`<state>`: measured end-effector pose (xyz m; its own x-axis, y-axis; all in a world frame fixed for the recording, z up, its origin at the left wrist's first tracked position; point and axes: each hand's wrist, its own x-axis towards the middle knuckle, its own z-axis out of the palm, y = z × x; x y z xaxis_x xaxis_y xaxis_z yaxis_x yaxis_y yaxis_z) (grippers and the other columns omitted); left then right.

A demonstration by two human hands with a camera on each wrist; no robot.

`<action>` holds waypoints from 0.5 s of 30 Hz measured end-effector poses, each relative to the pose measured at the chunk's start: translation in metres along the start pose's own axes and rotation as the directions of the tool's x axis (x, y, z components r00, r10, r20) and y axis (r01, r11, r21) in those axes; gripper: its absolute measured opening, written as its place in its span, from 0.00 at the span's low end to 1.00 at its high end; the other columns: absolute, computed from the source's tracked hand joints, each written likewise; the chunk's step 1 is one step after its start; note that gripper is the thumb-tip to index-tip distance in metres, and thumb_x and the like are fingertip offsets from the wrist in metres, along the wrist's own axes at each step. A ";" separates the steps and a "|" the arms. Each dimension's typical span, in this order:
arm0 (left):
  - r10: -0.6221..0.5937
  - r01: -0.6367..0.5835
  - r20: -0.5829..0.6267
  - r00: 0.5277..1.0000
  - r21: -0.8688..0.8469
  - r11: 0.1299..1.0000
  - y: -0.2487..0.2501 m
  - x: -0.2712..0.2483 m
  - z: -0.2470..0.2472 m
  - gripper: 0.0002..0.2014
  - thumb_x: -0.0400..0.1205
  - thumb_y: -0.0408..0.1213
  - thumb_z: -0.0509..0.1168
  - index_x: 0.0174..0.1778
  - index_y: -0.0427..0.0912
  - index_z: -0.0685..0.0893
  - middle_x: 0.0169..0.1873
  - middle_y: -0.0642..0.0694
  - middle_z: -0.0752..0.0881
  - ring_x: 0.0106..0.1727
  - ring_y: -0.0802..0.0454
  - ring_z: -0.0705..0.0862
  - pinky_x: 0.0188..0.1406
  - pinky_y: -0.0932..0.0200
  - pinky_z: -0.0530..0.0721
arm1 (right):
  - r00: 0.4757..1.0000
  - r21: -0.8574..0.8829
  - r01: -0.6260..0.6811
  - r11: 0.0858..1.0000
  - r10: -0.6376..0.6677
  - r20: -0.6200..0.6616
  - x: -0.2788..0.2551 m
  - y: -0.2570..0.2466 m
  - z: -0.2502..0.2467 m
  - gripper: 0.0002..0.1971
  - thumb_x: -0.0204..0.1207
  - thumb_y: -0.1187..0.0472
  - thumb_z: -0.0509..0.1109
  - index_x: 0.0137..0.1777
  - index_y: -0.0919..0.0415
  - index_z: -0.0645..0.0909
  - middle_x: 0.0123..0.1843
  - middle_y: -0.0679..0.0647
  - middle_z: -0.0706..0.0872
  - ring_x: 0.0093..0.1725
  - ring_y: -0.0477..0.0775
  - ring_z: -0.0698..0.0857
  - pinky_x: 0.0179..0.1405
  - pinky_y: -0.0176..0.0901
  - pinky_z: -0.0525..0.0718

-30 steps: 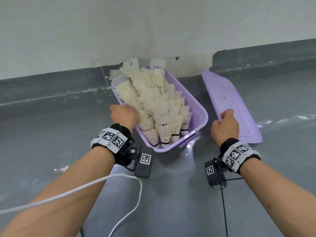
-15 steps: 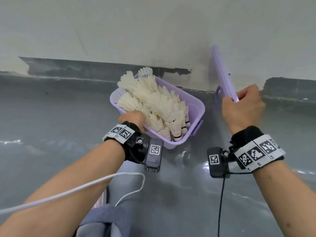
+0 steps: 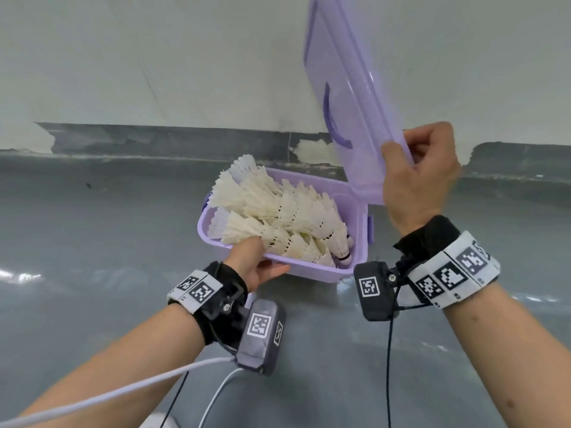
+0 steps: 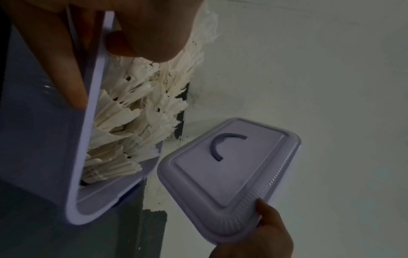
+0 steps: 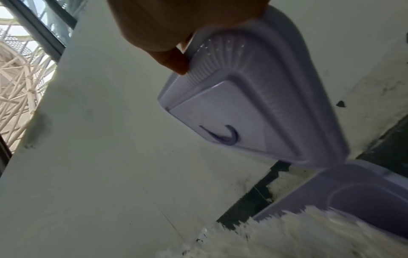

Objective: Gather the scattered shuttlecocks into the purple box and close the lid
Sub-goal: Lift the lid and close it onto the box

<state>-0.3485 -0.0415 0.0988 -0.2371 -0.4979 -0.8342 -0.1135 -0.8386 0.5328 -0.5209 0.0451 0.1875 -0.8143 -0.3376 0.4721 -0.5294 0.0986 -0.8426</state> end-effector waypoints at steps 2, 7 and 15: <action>-0.013 0.014 -0.024 1.000 0.012 1.000 0.005 0.001 -0.008 0.08 0.82 0.24 0.49 0.46 0.37 0.72 0.55 0.36 0.78 0.57 0.36 0.81 0.50 0.39 0.86 | 0.999 0.058 0.030 0.998 -0.028 -0.028 0.004 -0.011 0.004 0.07 0.72 0.63 0.71 0.44 0.56 0.74 0.34 0.37 0.76 0.29 0.32 0.75 0.30 0.26 0.72; 0.154 -0.157 -0.195 0.969 0.000 0.988 0.046 0.003 -0.038 0.21 0.85 0.28 0.49 0.74 0.36 0.71 0.69 0.39 0.77 0.69 0.36 0.77 0.59 0.46 0.78 | 0.992 0.218 -0.120 0.969 0.125 -0.010 0.021 -0.029 0.018 0.09 0.73 0.61 0.73 0.40 0.47 0.76 0.33 0.41 0.80 0.30 0.36 0.77 0.36 0.32 0.79; 0.274 -0.231 -0.342 0.899 0.162 0.959 0.138 -0.031 -0.046 0.13 0.80 0.29 0.68 0.33 0.29 0.74 0.61 0.27 0.82 0.58 0.33 0.81 0.50 0.55 0.80 | 0.929 0.270 -0.355 0.895 0.369 0.000 0.054 -0.021 0.022 0.07 0.71 0.66 0.75 0.38 0.55 0.83 0.36 0.49 0.85 0.39 0.48 0.83 0.49 0.40 0.85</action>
<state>-0.3130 -0.1521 0.1914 0.0856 -0.7530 -0.6524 -0.2100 -0.6537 0.7270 -0.5480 0.0041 0.2252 -0.9521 -0.2778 0.1277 -0.1201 -0.0445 -0.9918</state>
